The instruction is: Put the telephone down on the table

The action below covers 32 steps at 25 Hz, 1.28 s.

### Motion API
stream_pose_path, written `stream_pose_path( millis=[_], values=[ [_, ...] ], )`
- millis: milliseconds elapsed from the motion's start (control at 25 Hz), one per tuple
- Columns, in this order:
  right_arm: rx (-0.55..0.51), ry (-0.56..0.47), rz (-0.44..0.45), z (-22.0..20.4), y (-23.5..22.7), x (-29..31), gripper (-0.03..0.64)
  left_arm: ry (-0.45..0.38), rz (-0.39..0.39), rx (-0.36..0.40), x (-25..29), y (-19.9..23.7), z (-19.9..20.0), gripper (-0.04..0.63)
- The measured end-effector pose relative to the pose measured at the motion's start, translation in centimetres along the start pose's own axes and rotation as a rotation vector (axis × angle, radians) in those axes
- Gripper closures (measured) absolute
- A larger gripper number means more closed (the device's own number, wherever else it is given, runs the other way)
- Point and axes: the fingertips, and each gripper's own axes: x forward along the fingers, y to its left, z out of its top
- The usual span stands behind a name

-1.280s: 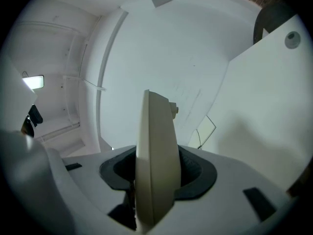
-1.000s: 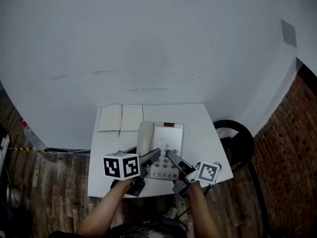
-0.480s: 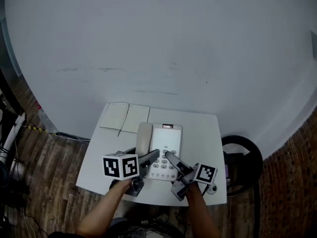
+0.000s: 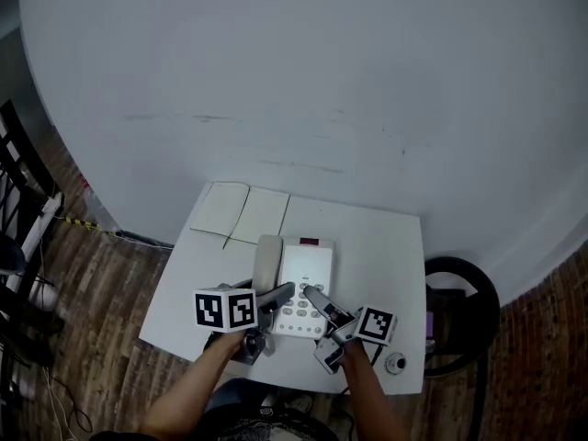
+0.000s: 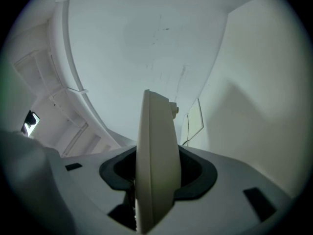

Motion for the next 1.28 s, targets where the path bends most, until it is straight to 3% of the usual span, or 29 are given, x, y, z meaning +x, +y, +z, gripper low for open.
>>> stream_pose_path(
  millis=[600,1040,1280],
  values=[
    [0.145,-0.049,-0.223,0.7,-11.1,2.9,0.436,0.197,-0.056,-0.101,8.8,8.0,-2.2,0.219],
    [0.148,-0.030,-0.264,0.4,-13.8,5.2,0.433,0.206,-0.057,-0.141,10.0,11.2,-1.9,0.219],
    [0.066,-0.009,-0.297,0.6,-13.2,5.6,0.428,0.174,-0.090,-0.172,10.0,11.4,-2.0,0.219]
  ],
)
